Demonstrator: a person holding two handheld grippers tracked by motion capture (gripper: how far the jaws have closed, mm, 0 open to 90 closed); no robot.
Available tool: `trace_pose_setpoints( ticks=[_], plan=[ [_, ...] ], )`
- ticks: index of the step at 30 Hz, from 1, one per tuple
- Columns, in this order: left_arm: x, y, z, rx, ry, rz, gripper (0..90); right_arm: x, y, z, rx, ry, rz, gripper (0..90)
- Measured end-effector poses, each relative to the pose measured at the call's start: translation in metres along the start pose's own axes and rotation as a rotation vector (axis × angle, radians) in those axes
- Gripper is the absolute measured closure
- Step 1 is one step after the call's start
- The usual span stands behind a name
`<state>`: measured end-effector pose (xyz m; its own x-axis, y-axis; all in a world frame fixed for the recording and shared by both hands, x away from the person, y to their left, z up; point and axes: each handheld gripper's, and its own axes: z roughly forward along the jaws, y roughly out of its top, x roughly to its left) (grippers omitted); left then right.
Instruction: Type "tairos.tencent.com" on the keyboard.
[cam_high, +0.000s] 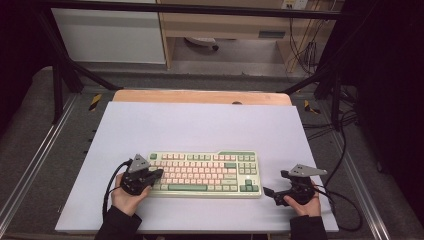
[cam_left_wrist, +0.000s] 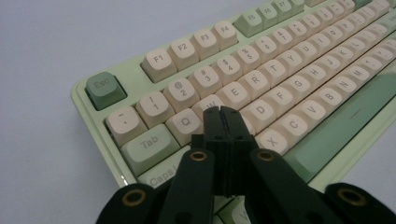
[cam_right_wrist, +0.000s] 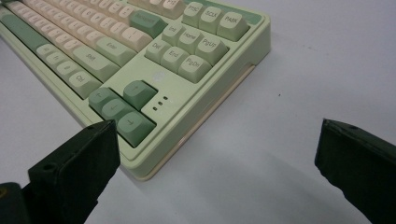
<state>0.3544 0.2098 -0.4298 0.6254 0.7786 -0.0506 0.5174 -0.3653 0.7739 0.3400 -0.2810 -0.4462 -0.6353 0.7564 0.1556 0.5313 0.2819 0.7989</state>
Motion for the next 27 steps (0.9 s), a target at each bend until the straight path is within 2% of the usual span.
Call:
trace_pose_setpoints(
  ticks=[7,13,18,19,21,22,27],
  plan=[
    [0.000,-0.002,0.002,0.002,-0.004,-0.004,90.0,0.000,0.000,-0.001,-0.002,0.001,0.001,1.0],
    [0.000,-0.001,-0.005,-0.019,-0.011,-0.001,90.0,0.002,0.002,-0.002,-0.013,0.001,-0.007,3.3],
    [-0.001,-0.001,-0.010,-0.037,-0.017,0.005,90.0,0.007,0.007,-0.003,-0.020,0.007,-0.003,7.8],
    [0.000,-0.001,-0.011,-0.038,-0.016,0.003,90.0,0.009,0.009,-0.003,-0.028,0.011,-0.005,11.7],
    [0.001,-0.002,-0.012,-0.039,-0.016,0.001,90.0,0.010,0.010,-0.003,-0.032,0.014,-0.002,12.9],
    [0.001,-0.002,-0.013,-0.040,-0.017,0.000,90.0,0.014,0.013,-0.004,-0.035,0.011,-0.010,17.0],
    [0.004,-0.003,-0.016,-0.052,-0.018,-0.008,90.0,0.023,0.020,-0.002,-0.041,0.029,-0.019,23.8]
  ],
)
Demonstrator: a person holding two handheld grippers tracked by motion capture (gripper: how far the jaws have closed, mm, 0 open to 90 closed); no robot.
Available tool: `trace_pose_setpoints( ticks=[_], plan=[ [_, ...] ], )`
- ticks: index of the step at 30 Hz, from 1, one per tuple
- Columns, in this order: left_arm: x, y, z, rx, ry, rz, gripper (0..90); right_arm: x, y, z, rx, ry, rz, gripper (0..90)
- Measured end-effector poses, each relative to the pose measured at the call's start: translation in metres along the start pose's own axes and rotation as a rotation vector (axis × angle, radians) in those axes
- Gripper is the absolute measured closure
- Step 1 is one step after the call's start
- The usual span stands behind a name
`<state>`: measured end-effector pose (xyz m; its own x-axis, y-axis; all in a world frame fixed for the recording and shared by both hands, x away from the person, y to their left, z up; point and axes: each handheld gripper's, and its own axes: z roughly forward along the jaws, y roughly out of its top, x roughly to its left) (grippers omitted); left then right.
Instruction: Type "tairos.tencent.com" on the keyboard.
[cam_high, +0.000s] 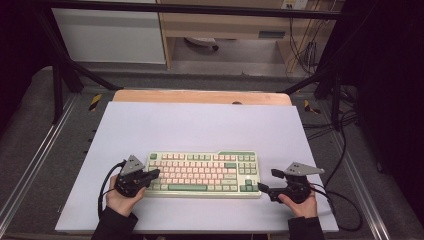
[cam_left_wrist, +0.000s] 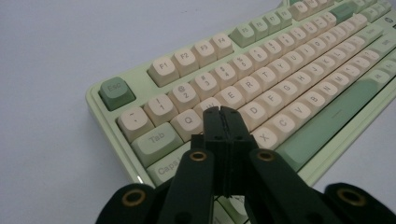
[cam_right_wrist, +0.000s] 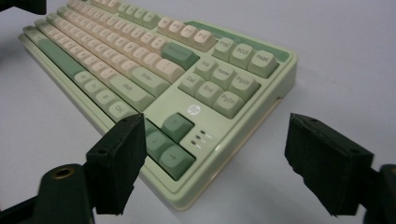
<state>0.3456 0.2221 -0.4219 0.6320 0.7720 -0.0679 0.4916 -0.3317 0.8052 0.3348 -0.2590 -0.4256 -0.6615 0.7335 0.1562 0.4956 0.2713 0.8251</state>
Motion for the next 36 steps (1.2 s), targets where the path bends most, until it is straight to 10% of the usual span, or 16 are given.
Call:
trace_pose_setpoints(
  ticks=[15,36],
  plan=[
    [0.007,-0.002,-0.006,-0.019,-0.008,-0.006,90.0,0.044,0.035,0.028,0.000,0.066,-0.023,50.4],
    [0.007,-0.002,-0.006,-0.021,-0.015,-0.008,90.0,0.071,0.057,0.073,0.012,0.089,-0.011,84.0]
  ],
)
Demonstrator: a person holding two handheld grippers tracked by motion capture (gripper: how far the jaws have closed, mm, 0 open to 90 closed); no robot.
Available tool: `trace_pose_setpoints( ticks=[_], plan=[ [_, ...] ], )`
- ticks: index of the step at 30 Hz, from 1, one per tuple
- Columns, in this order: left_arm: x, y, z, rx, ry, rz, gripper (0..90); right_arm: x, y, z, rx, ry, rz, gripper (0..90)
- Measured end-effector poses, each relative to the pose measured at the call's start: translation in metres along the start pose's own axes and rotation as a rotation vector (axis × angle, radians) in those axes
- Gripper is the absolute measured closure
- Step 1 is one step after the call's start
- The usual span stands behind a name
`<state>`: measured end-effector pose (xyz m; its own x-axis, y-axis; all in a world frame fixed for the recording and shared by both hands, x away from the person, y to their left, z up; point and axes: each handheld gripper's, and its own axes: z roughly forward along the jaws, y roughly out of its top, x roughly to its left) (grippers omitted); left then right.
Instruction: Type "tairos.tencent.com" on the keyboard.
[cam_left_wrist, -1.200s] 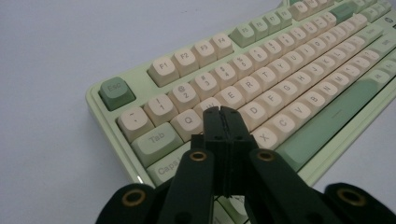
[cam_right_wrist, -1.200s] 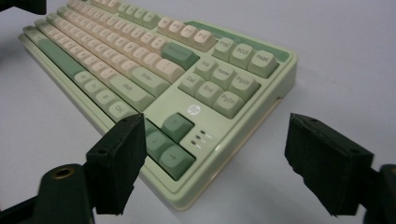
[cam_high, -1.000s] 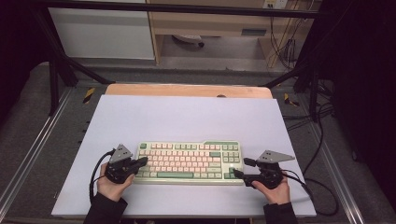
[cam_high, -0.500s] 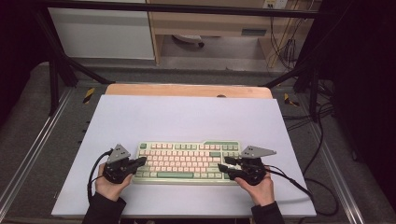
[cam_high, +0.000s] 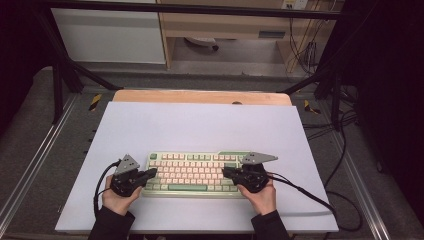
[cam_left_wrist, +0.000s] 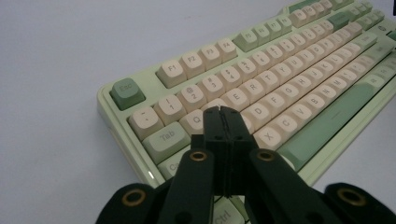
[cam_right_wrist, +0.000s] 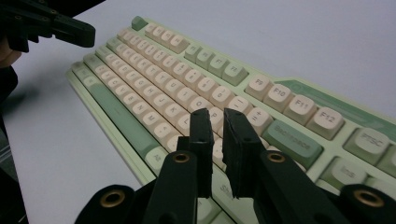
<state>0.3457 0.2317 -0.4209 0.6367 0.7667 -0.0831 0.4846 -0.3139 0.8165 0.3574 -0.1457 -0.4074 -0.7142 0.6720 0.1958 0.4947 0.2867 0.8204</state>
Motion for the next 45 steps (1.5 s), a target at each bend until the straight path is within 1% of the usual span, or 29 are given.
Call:
trace_pose_setpoints(
  ticks=[4,5,7,8,9,14,16,17,20,21,22,25,30,36,37,41,45],
  plan=[
    [0.000,0.000,0.000,0.002,0.001,0.001,90.0,0.003,0.004,0.007,-0.003,0.003,0.006,86.7],
    [0.000,0.000,0.000,0.002,0.001,0.000,90.0,0.005,0.006,0.012,-0.005,0.006,0.004,88.6],
    [0.000,0.000,0.000,0.002,0.001,0.001,90.0,0.006,0.008,0.014,-0.004,0.011,0.000,89.1],
    [0.000,0.000,0.000,0.002,0.000,0.001,90.0,0.008,0.010,0.020,0.007,0.015,-0.009,90.0],
    [0.000,0.000,0.000,0.002,0.000,0.001,90.0,0.008,0.010,0.020,0.007,0.015,-0.009,90.0],
    [0.000,0.000,0.000,0.000,-0.002,0.003,90.0,0.013,0.015,0.033,0.023,0.024,-0.022,90.0],
    [0.000,0.000,0.001,0.001,-0.002,0.003,90.0,0.015,0.016,0.038,0.022,0.028,-0.016,90.0],
    [0.000,0.000,0.001,0.001,-0.002,0.004,90.0,0.016,0.017,0.043,0.029,0.021,-0.024,90.0],
    [0.000,0.000,0.001,0.001,-0.002,0.003,90.0,0.018,0.018,0.048,0.035,0.015,-0.030,90.0],
    [0.000,0.000,0.001,0.001,-0.001,0.003,90.0,0.020,0.019,0.052,0.037,0.018,-0.030,90.0],
    [0.000,0.000,0.001,0.002,-0.003,0.004,90.0,0.020,0.019,0.052,0.037,0.018,-0.030,90.0],
    [-0.001,0.000,0.001,0.003,-0.003,0.006,90.0,0.022,0.019,0.062,0.050,0.008,-0.034,90.0],
    [-0.001,0.000,0.001,0.001,0.000,0.006,90.0,0.023,0.018,0.070,0.062,-0.001,-0.040,90.0],
    [-0.001,0.000,0.001,0.004,-0.001,0.009,90.0,0.022,0.018,0.076,0.079,-0.012,-0.025,90.0],
    [-0.001,0.000,0.001,0.003,-0.001,0.008,90.0,0.022,0.017,0.077,0.079,-0.010,-0.035,90.0],
    [-0.001,0.000,0.001,0.003,-0.001,0.009,90.0,0.023,0.017,0.081,0.091,-0.010,-0.038,90.0],
    [-0.001,0.000,0.001,0.002,-0.001,0.010,90.0,0.024,0.017,0.083,0.092,-0.015,-0.043,90.0]
  ],
)
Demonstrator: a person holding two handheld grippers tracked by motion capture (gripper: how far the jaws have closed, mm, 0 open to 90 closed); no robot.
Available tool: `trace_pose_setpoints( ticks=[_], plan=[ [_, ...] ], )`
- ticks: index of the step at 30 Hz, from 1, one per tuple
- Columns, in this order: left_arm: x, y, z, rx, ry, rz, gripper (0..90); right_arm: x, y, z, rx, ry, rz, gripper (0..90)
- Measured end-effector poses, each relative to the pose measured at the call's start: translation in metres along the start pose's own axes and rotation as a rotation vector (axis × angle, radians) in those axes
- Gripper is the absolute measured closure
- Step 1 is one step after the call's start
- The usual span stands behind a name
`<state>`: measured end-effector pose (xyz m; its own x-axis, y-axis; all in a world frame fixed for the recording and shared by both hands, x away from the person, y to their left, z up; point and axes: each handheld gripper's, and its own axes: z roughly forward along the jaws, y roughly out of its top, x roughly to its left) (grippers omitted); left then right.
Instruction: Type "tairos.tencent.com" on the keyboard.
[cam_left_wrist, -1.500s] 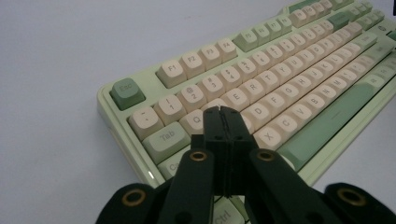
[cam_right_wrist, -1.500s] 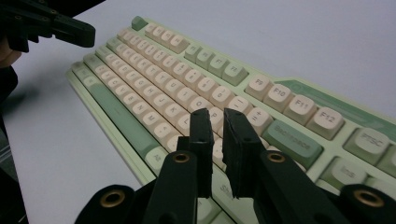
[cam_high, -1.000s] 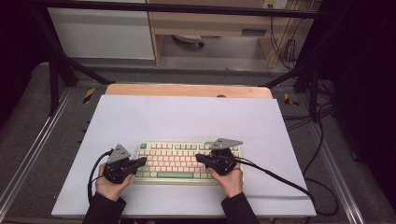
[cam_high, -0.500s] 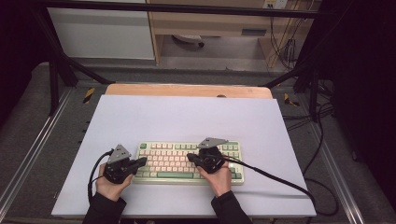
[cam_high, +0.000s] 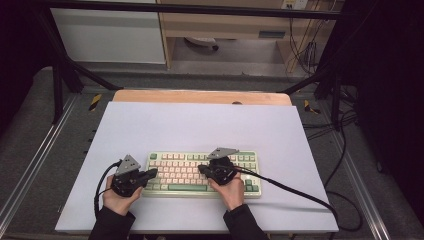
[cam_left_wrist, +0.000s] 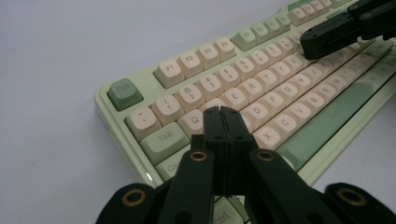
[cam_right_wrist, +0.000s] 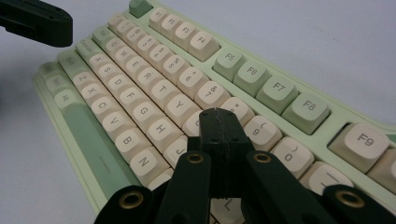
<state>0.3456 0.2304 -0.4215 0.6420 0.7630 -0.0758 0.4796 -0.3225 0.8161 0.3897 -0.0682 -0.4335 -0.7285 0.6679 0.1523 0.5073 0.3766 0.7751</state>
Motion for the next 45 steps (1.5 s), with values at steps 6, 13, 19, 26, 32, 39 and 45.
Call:
trace_pose_setpoints(
  ticks=[6,13,19,26,32,39,45],
  plan=[
    [0.000,0.000,-0.001,-0.003,0.001,0.000,90.0,0.001,-0.001,0.001,0.011,-0.006,-0.009,90.0],
    [-0.001,0.001,-0.002,-0.011,0.003,-0.002,90.0,0.004,0.005,-0.014,-0.031,0.015,-0.022,90.0],
    [-0.003,0.003,-0.002,-0.013,0.006,0.004,90.0,0.006,0.006,-0.024,-0.037,0.017,-0.041,90.0],
    [-0.008,0.006,0.001,-0.005,0.005,0.013,90.0,0.001,0.002,-0.033,-0.044,0.017,-0.037,90.0],
    [-0.013,0.011,0.006,0.002,0.002,0.025,90.0,-0.004,-0.005,-0.044,-0.051,0.018,-0.033,90.0],
    [-0.019,0.016,0.011,0.006,-0.004,0.036,90.0,-0.007,-0.012,-0.051,-0.050,0.019,-0.031,90.0],
    [-0.021,0.020,0.016,0.013,-0.005,0.040,90.0,-0.009,-0.016,-0.056,-0.048,0.017,-0.027,90.0]
  ],
)
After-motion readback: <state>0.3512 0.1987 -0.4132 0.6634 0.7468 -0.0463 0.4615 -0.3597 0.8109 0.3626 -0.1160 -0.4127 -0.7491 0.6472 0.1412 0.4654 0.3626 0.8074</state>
